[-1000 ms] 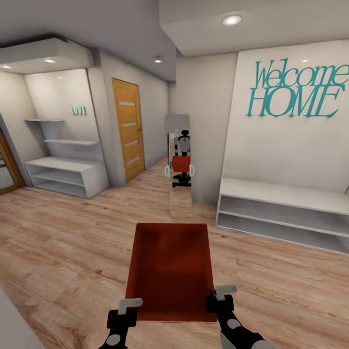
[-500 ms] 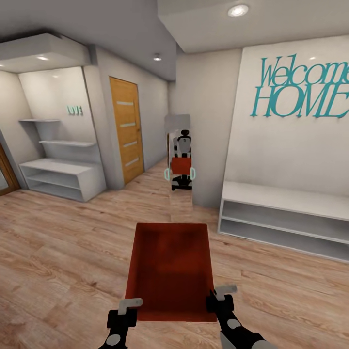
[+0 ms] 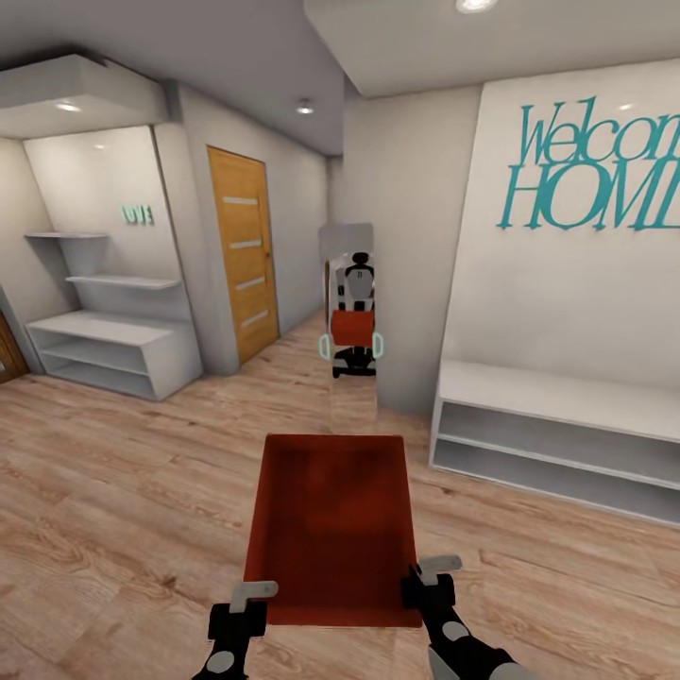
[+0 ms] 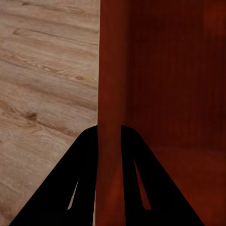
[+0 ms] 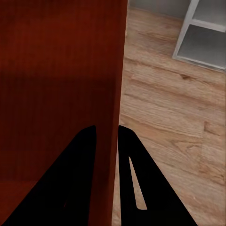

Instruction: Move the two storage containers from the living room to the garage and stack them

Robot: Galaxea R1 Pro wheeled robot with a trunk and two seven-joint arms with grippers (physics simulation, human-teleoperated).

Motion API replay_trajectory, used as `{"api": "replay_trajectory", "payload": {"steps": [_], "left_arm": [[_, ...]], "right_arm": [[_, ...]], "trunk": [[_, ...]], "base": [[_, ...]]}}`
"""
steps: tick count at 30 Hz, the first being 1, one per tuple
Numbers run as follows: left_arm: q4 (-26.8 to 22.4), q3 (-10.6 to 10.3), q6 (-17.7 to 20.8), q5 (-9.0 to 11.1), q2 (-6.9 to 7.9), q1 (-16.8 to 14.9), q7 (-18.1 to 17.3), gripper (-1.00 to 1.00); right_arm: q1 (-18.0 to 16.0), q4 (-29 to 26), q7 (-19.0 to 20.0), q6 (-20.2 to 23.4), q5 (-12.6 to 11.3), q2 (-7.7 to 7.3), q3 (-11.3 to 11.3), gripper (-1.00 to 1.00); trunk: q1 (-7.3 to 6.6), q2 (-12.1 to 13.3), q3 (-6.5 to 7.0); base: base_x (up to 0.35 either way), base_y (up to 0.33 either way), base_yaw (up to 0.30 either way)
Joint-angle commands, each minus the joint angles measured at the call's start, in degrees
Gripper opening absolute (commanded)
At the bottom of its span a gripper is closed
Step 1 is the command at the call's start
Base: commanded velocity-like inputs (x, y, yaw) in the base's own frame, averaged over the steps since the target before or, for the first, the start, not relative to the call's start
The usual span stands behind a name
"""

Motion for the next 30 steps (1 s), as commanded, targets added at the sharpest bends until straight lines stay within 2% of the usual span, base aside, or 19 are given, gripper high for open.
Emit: {"api": "replay_trajectory", "payload": {"steps": [1, 9, 30], "left_arm": [[-1.64, 0.87, -3.09, 0.84, 0.01, -0.08, 0.60, -1.00], [-1.64, 0.87, -3.09, 0.83, 0.01, -0.08, 0.57, -1.00], [-1.64, 0.87, -3.09, 0.83, -0.07, -0.08, 0.59, -1.00]], "right_arm": [[-0.02, 0.11, -2.24, -0.48, -1.42, -0.34, -2.26, -1.00], [-0.02, 0.11, -2.21, -0.48, -1.40, -0.34, -2.26, -1.00], [-0.02, 0.11, -2.20, -0.48, -1.41, -0.34, -2.26, -1.00]], "trunk": [[0.04, -0.06, -0.09], [0.04, -0.06, -0.09], [0.04, -0.06, -0.09]], "base": [[0.322, 0.000, 0.000], [0.322, 0.000, 0.080], [0.322, 0.000, 0.262]]}}
